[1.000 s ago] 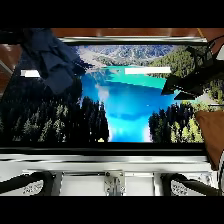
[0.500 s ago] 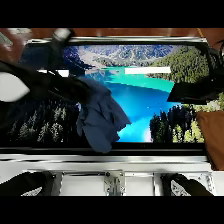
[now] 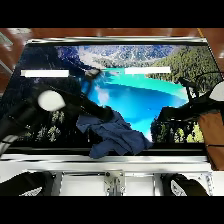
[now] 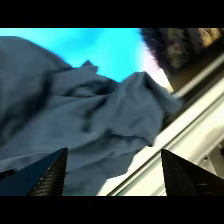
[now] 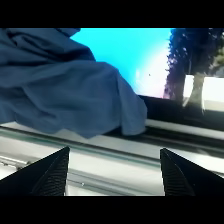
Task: Fold the shirts.
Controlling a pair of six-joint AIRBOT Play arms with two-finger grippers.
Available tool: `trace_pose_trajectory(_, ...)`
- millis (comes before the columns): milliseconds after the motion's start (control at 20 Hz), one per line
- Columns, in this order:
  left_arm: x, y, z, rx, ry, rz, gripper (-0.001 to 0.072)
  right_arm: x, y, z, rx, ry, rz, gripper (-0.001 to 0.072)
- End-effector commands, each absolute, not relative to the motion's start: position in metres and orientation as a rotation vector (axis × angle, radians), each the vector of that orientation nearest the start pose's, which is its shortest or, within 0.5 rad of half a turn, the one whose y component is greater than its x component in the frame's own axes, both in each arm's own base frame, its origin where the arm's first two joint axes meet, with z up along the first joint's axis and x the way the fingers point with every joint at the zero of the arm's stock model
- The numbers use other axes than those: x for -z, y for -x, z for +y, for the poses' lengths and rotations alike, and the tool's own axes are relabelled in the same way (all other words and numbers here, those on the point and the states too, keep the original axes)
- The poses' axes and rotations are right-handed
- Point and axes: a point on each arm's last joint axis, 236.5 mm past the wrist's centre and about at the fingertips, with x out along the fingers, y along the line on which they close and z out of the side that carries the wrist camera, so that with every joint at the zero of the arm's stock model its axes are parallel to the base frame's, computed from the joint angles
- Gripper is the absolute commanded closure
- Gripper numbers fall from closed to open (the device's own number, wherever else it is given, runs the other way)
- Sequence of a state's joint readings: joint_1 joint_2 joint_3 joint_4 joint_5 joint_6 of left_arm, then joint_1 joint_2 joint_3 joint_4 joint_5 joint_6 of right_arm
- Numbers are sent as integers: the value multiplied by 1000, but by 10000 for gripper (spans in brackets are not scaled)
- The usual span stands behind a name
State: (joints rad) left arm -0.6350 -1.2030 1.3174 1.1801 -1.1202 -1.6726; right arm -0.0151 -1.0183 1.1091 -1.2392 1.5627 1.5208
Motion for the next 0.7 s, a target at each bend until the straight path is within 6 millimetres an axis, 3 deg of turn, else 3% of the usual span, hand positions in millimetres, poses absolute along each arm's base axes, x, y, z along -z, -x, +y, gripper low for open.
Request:
trace_pose_trajectory(0,-121,-302,-202,541,114,1223,-11,-53,-279,67,-276,-190,1396,24)
trace_pose_trajectory(100,-92,-282,-137,382,211,1310,-11,-48,-282,56,-244,-154,1393,25)
trace_pose_trajectory(200,-43,-247,-101,275,325,1414,-11,-35,-277,53,-245,-198,1414,24)
trace_pose_trajectory(300,0,-217,-108,293,526,1488,-11,-20,-266,60,-303,-289,1443,25)
trace_pose_trajectory(350,14,-215,-117,301,630,1484,-11,-16,-261,66,-348,-340,1447,27)
trace_pose_trajectory(500,45,-232,-135,263,854,1399,-11,-17,-257,78,-406,-459,1442,34)
trace_pose_trajectory(650,67,-248,-140,217,907,1386,-11,-16,-256,77,-404,-459,1446,34)
